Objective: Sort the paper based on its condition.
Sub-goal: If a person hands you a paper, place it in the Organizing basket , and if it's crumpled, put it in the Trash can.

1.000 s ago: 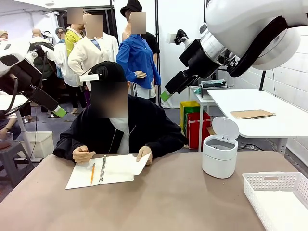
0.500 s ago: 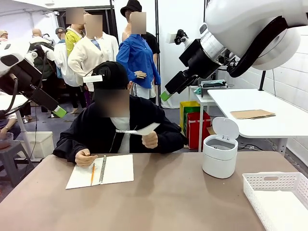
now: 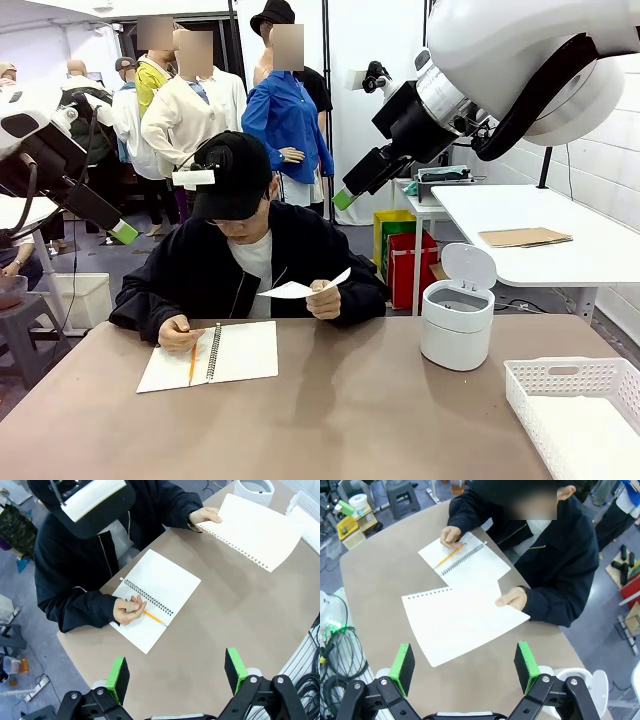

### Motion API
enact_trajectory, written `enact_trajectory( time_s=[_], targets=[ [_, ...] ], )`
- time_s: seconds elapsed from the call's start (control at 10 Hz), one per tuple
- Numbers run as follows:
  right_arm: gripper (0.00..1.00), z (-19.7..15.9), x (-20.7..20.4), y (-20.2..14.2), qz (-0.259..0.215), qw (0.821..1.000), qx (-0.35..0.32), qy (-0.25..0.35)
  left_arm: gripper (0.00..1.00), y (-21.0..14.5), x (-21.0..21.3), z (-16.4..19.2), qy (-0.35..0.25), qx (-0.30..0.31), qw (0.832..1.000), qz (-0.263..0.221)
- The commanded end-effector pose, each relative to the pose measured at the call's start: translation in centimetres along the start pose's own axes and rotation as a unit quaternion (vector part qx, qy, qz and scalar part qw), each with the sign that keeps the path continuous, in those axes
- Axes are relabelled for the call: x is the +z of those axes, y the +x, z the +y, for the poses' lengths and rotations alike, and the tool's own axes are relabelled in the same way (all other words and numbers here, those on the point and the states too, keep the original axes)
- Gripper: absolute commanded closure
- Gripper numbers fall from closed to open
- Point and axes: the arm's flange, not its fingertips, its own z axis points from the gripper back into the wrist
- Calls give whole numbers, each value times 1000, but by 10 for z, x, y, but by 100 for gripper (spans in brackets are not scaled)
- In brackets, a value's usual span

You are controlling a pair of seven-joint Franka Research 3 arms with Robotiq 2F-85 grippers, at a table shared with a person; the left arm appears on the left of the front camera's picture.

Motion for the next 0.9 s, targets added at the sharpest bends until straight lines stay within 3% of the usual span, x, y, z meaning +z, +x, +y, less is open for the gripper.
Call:
enact_trajectory(
  time_s=[0.0,0.8],
  targets=[
    [0,1,-1,-5,1,1000,-1,2,0,0,0,0,2,1,1000,0],
    [0,1,-1,-5,1,1000,-1,2,0,0,0,0,2,1,1000,0]
  ],
)
